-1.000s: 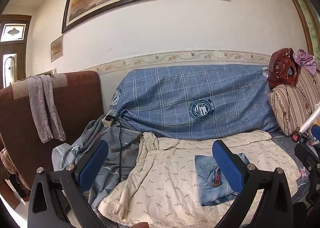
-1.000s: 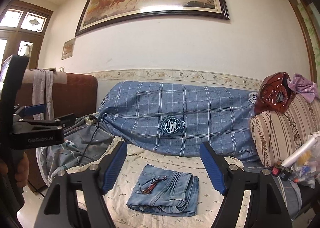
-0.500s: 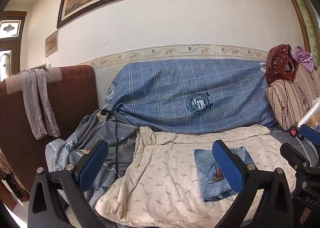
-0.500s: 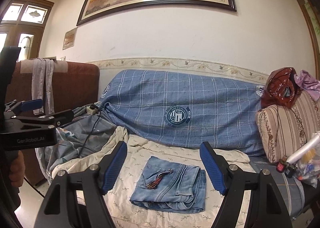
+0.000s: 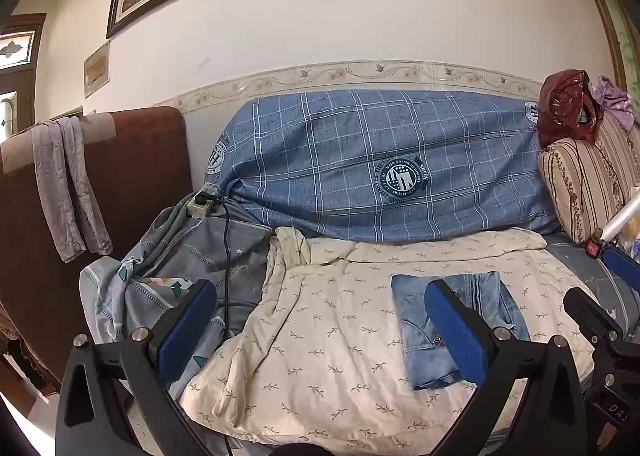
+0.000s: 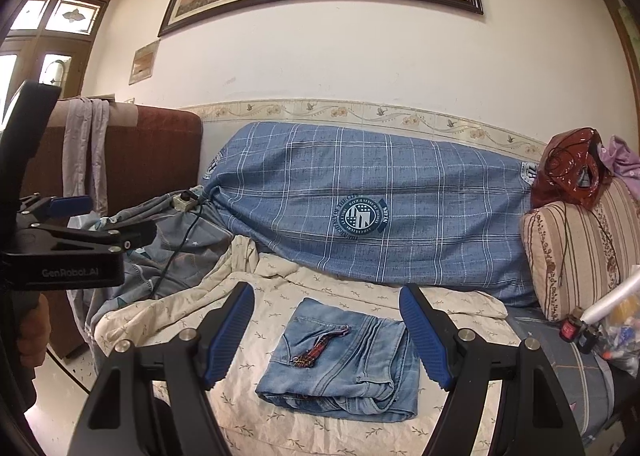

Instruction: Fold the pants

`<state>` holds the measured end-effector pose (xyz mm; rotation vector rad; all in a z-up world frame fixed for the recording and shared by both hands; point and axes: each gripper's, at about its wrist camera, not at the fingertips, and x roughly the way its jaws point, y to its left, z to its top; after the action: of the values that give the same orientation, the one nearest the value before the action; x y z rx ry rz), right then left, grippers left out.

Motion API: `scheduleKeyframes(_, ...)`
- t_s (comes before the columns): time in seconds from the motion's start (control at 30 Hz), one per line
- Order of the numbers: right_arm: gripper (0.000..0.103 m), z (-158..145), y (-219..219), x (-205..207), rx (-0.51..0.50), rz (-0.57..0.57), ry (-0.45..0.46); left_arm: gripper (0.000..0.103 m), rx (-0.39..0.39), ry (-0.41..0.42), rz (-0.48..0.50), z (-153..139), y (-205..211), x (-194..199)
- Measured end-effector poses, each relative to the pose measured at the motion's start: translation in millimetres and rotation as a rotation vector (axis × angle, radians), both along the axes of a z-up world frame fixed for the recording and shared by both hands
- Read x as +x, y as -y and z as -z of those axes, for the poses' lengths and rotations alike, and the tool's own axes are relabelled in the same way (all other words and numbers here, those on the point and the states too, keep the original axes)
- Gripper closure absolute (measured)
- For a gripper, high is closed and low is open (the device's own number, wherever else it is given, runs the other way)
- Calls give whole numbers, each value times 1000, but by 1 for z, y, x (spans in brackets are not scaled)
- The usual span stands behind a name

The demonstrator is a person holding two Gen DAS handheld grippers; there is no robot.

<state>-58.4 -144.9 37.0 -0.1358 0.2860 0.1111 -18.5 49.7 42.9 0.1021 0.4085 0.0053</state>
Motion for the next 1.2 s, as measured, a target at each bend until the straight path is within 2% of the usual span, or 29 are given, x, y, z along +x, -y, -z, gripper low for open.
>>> scheduleKeyframes(0.2, 25, -3, 8, -5, 33, 6, 10, 0, 2, -3, 1, -4, 3, -4)
scheduleKeyframes(0.77, 25, -18, 26, -28, 75, 25, 64, 0, 4, 81, 61, -35, 22, -40)
scheduleKeyframes(1.2, 25, -11, 24, -20, 68, 21, 46, 0, -9, 69, 76, -30, 21, -36)
